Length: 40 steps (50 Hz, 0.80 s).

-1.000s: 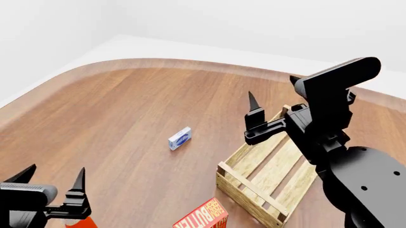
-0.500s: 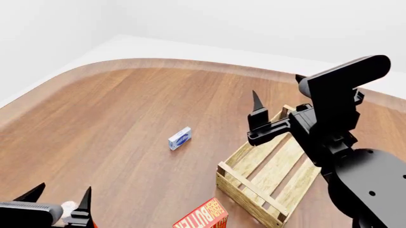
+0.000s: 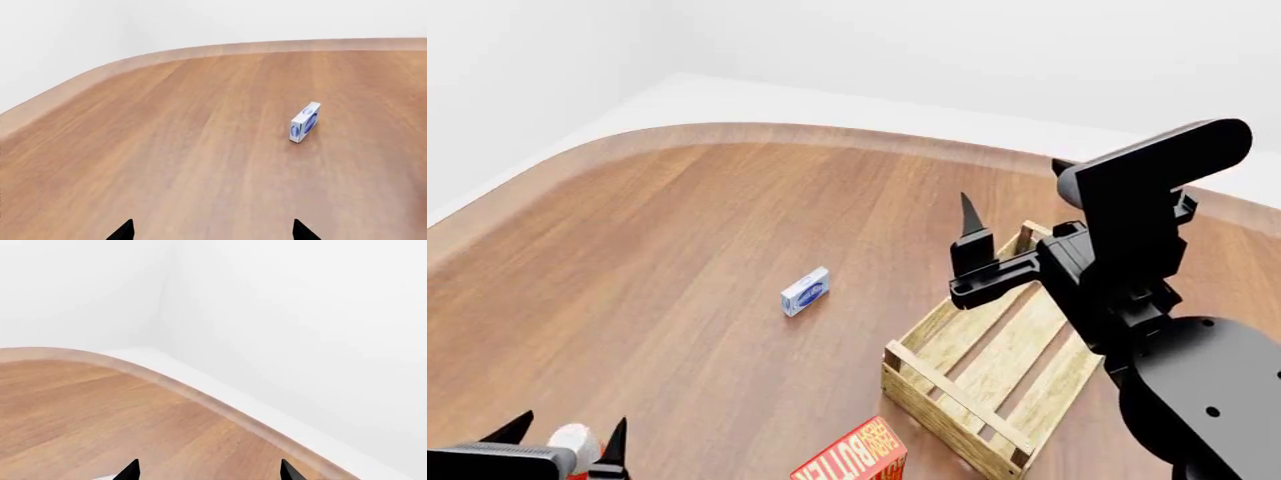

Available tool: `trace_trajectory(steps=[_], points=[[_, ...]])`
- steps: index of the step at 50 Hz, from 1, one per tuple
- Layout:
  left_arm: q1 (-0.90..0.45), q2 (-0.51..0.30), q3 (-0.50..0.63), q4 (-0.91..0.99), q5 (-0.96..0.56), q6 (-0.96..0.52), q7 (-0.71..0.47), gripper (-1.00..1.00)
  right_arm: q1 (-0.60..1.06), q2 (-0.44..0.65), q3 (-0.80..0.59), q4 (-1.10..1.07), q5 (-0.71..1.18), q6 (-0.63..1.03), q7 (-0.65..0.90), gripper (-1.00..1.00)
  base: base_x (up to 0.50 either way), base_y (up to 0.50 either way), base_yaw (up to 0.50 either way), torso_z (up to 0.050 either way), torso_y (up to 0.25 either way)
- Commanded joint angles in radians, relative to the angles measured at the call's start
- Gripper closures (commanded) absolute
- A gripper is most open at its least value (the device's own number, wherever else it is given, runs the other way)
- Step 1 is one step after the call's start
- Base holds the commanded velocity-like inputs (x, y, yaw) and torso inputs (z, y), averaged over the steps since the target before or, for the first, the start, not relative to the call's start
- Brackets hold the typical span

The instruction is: Pick up the ketchup, and put it in the wooden tray.

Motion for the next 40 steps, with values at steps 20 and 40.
trace_trajectory(steps=[20, 40], points=[[-0.046, 0.015, 0.041, -0.137, 0.046, 0.049, -0.012, -1.0, -0.003, 0.001, 0.001, -0.01, 0.024, 0.017, 0.023, -1.0, 0.0, 0.0, 0.0, 0.0, 0.0], [-0.05, 0.017, 0.048, -0.185, 0.053, 0.068, -0.013, -1.0, -0.007, 0.004, -0.009, -0.003, 0.033, 0.004, 0.037, -1.0, 0.0, 0.0, 0.0, 0.0, 0.0]])
